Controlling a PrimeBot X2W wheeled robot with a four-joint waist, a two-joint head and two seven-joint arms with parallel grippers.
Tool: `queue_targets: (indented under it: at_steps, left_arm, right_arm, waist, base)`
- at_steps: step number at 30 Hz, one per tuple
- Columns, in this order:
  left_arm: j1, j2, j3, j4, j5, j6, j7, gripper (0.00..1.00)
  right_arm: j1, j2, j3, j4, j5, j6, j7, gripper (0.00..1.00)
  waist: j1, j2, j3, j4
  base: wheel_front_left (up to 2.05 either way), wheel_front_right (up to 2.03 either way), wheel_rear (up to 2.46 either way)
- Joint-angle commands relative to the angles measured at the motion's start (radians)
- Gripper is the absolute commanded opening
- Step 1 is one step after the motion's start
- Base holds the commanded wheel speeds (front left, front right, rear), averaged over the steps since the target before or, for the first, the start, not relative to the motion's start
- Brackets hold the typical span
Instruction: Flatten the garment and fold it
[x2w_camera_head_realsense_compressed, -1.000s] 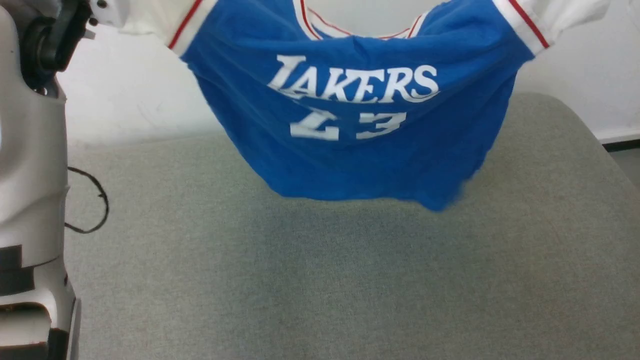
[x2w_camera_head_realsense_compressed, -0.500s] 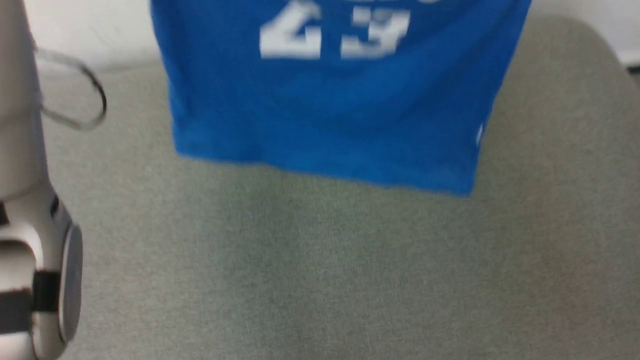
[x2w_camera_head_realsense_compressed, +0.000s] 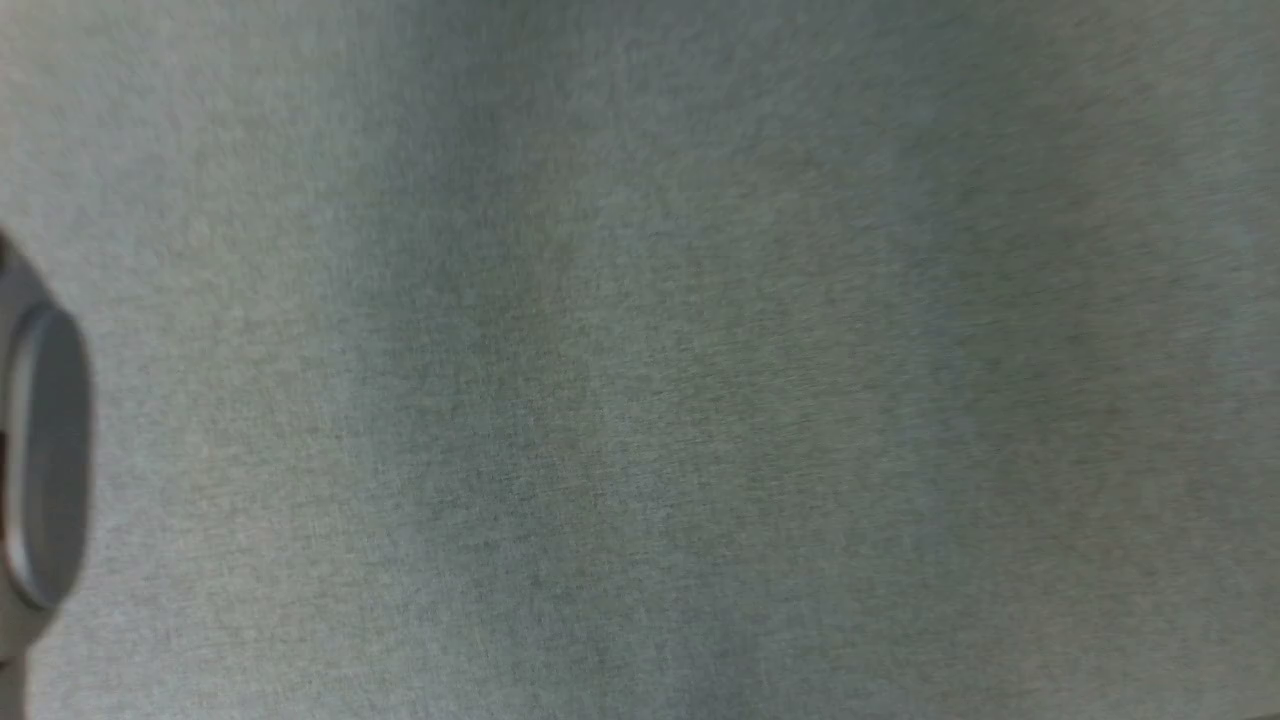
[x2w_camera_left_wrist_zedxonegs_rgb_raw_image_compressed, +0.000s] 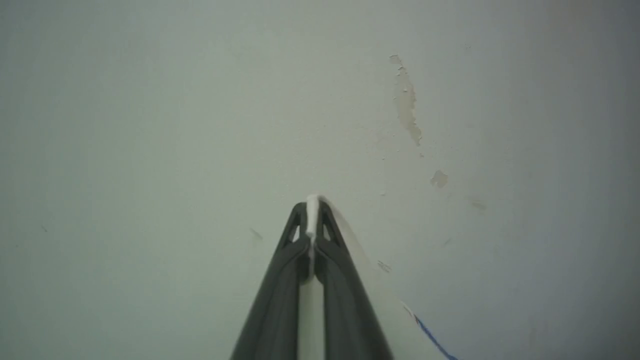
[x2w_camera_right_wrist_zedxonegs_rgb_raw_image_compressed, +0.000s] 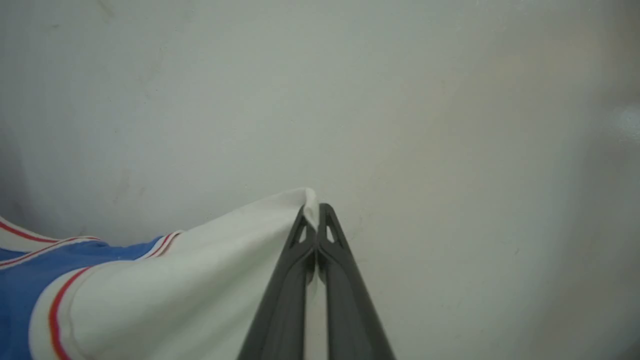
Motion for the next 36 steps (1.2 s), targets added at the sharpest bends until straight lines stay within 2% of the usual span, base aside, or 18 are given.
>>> queue_targets:
  at_steps: [1,7,11,16,20,25,29,31,36]
  left_arm:
    - [-0.019,0.015,0.002,0.011,0.011,-0.011,-0.030,0.00]
    - [0.023,0.049,0.007,0.060,-0.029,-0.087,-0.138,0.00]
    - [0.094,0.058,0.008,0.078,-0.061,-0.131,-0.184,0.00]
    - [0.202,0.067,-0.009,0.035,-0.100,-0.200,-0.193,0.00]
    - [0.333,0.077,-0.030,-0.066,-0.138,-0.235,-0.155,0.00]
    - [0.559,0.088,-0.013,-0.276,-0.204,-0.227,-0.088,0.00]
    - [0.729,0.093,0.006,-0.405,-0.235,-0.203,-0.061,0.00]
    - [0.913,0.091,0.019,-0.512,-0.255,-0.173,-0.050,0.00]
    - [1.220,0.086,0.033,-0.605,-0.274,-0.133,-0.056,0.00]
  right_arm:
    - [-0.018,-0.017,0.021,0.016,-0.008,-0.002,-0.018,0.00]
    - [-0.002,-0.064,0.104,0.069,0.032,-0.002,-0.088,0.00]
    - [0.038,-0.085,0.177,0.057,0.095,-0.002,-0.127,0.00]
    - [0.118,-0.135,0.246,-0.036,0.211,-0.002,-0.158,0.00]
    - [0.240,-0.194,0.245,-0.151,0.320,-0.002,-0.156,0.00]
    - [0.466,-0.271,0.173,-0.323,0.411,-0.002,-0.143,0.00]
    - [0.639,-0.289,0.090,-0.423,0.440,-0.002,-0.131,0.00]
    - [0.827,-0.274,-0.007,-0.511,0.445,-0.002,-0.117,0.00]
    - [1.138,-0.179,-0.129,-0.642,0.408,-0.002,-0.096,0.00]
  waist:
    - [-0.0003,0.0000,0.102,0.040]
    - [-0.0003,0.0000,0.166,0.070]
    - [-0.0003,0.0000,0.179,0.078]
    - [-0.0003,0.0000,0.158,0.082]
    - [-0.0003,0.0000,0.115,0.077]
    - [-0.0003,0.0000,0.048,0.068]
    - [-0.0003,0.0000,0.000,0.064]
    - [-0.0003,0.0000,-0.052,0.061]
    - [-0.0003,0.0000,-0.157,0.050]
  base:
    - [0.00,0.00,0.00]
    - [0.00,0.00,0.00]
    - [0.00,0.00,0.00]
    - [0.00,0.00,0.00]
    - [0.00,0.00,0.00]
    - [0.00,0.00,0.00]
    - [0.00,0.00,0.00]
    - [0.00,0.00,0.00]
    - [0.00,0.00,0.00]
